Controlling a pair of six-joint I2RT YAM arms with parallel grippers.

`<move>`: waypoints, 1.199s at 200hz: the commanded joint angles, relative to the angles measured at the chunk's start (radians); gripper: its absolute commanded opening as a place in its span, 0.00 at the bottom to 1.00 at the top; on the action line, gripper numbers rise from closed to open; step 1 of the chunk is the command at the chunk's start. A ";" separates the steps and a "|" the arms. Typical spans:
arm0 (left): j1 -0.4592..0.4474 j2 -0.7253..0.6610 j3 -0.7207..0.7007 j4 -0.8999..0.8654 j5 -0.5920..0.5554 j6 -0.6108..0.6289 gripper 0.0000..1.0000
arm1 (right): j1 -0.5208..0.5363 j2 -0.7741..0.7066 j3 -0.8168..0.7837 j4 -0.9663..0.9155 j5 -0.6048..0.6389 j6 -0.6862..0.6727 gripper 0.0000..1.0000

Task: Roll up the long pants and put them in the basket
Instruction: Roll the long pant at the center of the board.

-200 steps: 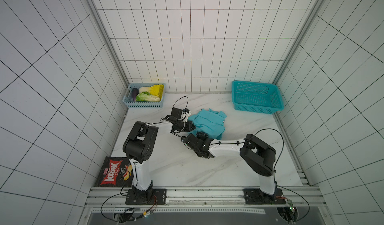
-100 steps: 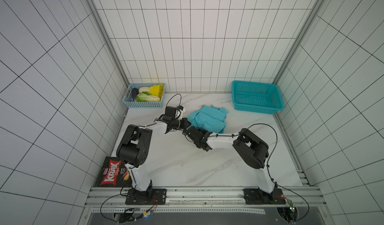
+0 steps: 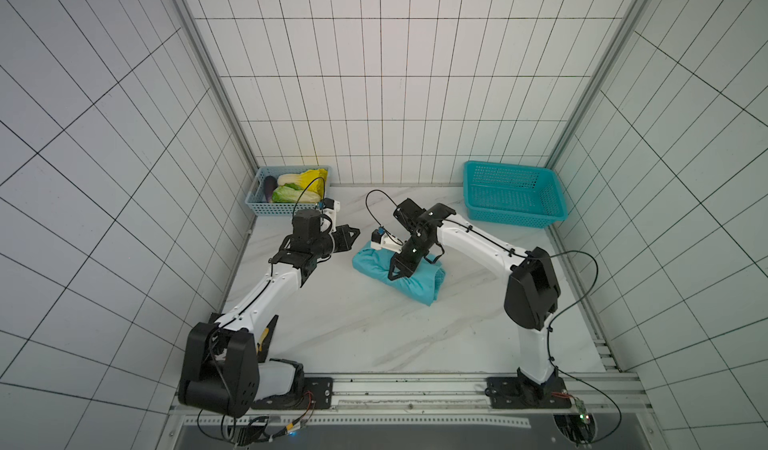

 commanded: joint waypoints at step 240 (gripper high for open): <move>-0.072 0.333 0.128 0.140 0.282 0.100 0.00 | 0.041 -0.168 -0.396 0.071 -0.026 -0.239 0.00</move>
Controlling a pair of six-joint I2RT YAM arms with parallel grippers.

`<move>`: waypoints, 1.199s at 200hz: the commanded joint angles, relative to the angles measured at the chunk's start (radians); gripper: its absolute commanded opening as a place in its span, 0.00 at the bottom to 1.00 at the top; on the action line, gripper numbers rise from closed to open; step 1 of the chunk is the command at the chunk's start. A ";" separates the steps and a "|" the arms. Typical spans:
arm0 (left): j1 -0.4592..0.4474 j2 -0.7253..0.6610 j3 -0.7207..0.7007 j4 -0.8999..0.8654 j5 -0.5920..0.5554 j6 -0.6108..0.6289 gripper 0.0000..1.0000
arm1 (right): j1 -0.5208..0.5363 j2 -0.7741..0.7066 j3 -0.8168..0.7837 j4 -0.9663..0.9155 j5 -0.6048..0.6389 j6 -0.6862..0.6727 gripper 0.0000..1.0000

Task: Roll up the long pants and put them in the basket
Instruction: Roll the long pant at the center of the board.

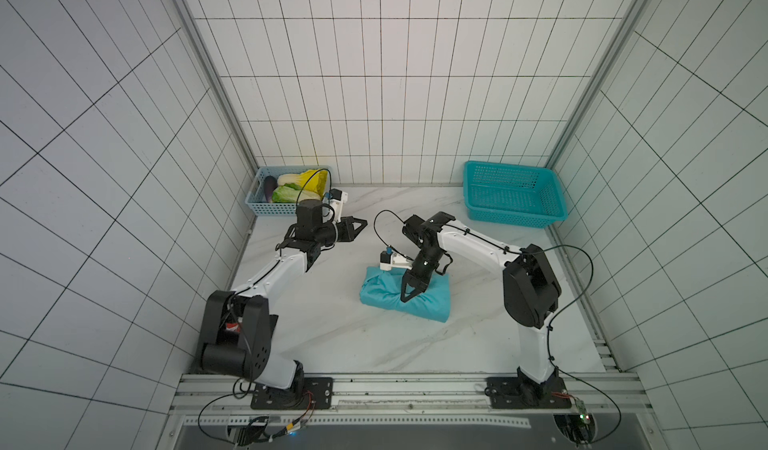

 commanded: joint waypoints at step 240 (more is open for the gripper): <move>-0.192 0.508 0.072 -0.216 0.120 0.192 0.00 | -0.189 0.248 0.216 -0.007 -0.048 0.031 0.00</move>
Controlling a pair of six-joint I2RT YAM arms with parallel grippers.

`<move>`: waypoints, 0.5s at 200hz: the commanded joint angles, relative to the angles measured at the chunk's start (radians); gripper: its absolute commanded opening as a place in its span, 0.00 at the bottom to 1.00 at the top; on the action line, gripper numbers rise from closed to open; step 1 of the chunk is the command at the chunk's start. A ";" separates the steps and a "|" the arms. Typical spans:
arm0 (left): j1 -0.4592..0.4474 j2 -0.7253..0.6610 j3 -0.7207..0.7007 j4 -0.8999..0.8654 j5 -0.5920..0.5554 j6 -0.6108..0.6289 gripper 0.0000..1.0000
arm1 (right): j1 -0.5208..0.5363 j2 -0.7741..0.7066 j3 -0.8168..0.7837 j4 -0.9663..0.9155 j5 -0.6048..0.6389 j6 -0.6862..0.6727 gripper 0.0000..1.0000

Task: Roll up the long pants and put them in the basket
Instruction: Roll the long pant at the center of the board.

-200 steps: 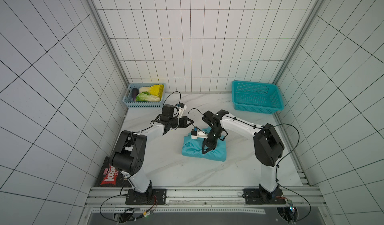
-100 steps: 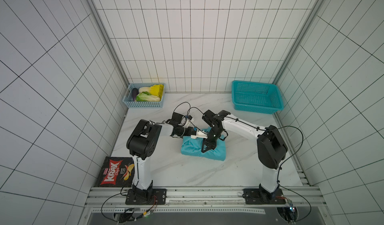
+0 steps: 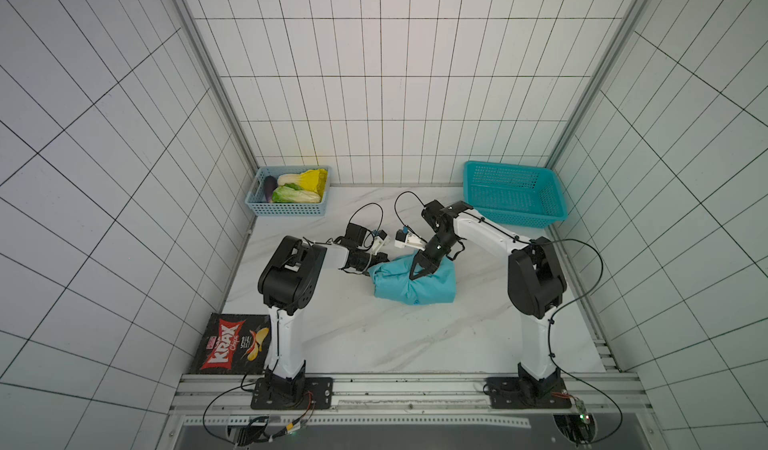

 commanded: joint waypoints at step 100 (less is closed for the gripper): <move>0.210 -0.581 -0.256 0.054 -0.077 -0.253 0.00 | -0.035 0.251 0.110 0.001 0.032 0.119 0.00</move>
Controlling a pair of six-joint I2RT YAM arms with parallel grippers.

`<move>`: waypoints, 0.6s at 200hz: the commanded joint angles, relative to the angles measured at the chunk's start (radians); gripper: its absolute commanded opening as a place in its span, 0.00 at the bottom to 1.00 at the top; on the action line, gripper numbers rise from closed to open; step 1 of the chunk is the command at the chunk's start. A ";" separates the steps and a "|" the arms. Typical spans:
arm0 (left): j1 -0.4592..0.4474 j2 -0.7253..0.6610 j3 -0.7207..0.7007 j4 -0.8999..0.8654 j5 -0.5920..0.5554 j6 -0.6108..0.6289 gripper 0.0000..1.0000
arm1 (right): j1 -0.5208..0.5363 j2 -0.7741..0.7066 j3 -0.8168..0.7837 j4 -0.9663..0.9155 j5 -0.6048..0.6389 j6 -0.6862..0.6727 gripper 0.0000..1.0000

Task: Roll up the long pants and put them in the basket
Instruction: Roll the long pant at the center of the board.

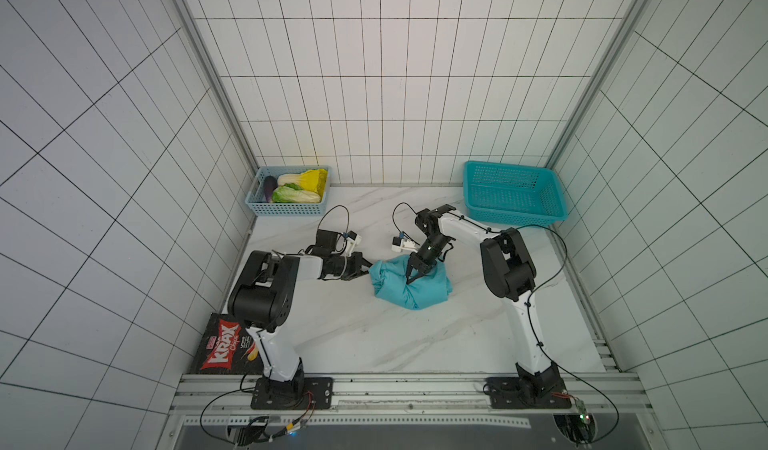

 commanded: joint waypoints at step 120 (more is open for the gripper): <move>-0.370 -0.241 0.024 0.012 -0.251 0.091 0.00 | -0.083 0.177 0.146 -0.107 -0.235 -0.078 0.00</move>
